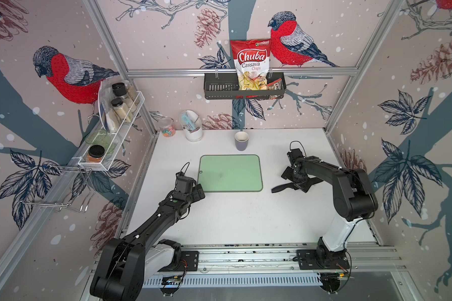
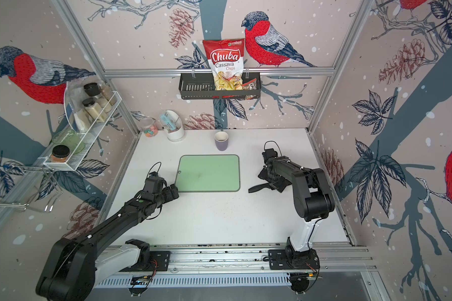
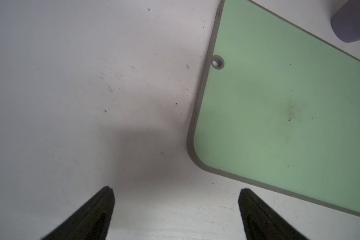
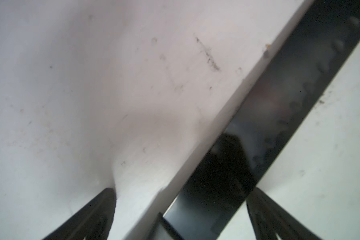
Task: Align the knife with the edge of the cutting board
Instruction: Adjust the knife at the center of the board.
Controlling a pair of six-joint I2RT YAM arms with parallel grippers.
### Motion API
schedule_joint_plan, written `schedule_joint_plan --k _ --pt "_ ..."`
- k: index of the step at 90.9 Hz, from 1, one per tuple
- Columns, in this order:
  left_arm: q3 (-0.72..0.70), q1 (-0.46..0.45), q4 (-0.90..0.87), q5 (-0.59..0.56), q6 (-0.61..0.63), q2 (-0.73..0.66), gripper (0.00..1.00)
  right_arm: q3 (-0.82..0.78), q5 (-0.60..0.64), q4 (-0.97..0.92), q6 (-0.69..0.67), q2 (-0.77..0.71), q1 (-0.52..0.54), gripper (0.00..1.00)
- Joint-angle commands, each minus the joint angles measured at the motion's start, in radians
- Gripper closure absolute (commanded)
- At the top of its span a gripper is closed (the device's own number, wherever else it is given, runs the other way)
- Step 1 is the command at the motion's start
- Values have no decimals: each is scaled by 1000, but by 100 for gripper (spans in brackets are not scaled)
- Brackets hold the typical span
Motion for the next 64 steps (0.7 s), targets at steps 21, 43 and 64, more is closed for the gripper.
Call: schedule_joint_plan --k 21,43,64 --pt "7 -8 -1 -23 7 -10 5 -58 -212 43 180 17 117 2" --pt "10 -8 -4 -21 8 -4 4 -86 -183 52 218 -28 122 24" --pt "8 -8 -4 -24 9 -7 5 -114 -185 51 213 -57 99 38"
